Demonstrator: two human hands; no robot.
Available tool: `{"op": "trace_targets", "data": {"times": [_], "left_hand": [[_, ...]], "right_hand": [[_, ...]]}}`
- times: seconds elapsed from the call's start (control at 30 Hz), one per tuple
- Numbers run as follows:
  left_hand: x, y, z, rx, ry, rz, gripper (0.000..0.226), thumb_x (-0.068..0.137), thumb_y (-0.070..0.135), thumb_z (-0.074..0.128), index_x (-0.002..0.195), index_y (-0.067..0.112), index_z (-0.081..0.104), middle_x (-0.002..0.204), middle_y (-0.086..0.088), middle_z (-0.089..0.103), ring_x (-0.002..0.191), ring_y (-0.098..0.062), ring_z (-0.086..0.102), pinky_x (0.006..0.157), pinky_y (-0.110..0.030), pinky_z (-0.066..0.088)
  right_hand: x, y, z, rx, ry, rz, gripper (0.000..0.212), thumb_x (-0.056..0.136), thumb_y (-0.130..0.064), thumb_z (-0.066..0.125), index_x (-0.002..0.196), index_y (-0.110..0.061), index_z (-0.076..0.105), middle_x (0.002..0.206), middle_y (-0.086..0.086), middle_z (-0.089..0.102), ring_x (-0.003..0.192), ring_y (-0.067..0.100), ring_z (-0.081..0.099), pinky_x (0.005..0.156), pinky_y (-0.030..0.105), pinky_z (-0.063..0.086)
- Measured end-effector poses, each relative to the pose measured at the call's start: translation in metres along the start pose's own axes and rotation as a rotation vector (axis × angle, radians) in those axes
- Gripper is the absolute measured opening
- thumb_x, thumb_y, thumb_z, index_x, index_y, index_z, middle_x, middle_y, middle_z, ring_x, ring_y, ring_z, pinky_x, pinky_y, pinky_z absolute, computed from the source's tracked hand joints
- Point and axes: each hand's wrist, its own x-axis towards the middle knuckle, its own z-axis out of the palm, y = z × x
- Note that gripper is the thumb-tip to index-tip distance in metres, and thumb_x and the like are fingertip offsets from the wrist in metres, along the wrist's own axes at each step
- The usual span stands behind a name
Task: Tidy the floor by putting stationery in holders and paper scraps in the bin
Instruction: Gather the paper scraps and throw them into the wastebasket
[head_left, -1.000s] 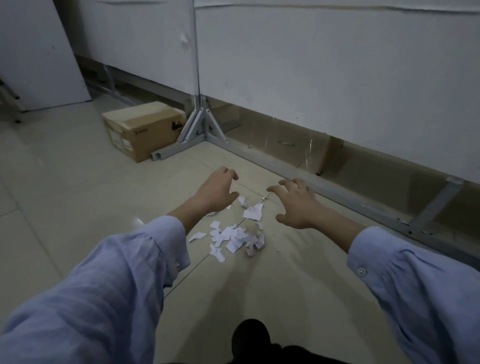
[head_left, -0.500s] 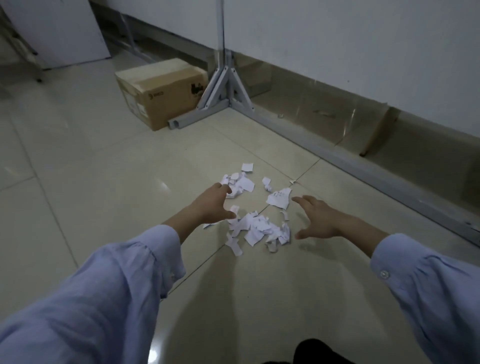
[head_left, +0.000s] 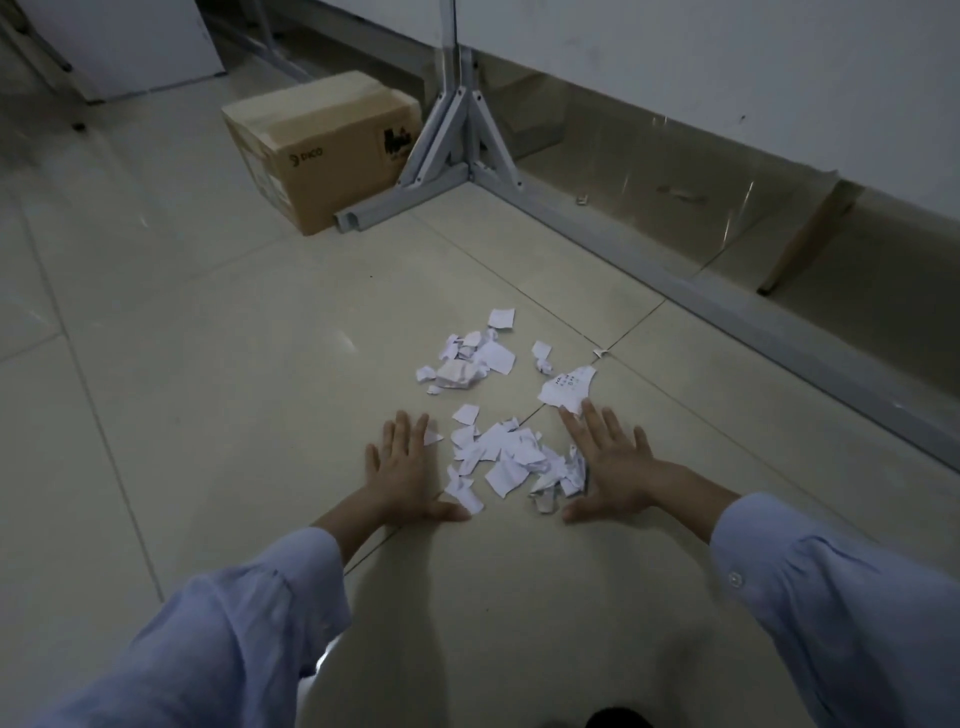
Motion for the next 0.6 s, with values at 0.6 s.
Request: {"op": "trace_targets", "data": {"times": [0.6], "left_hand": [[0.063,0.038,-0.002,-0.167,0.316,0.116,0.150,0.046,0.085,0.058,0.145,0.005,-0.021,0.153,-0.021,-0.026,0.141,-0.036,-0.027,0.118,-0.047,-0.009]], "right_hand": [[0.059,0.006,-0.003,0.256,0.252,-0.139,0.122,0.066,-0.078,0.059,0.146,-0.039,-0.025,0.151,-0.003,-0.039,0.140,0.027,-0.034,0.113,0.054,-0.013]]}}
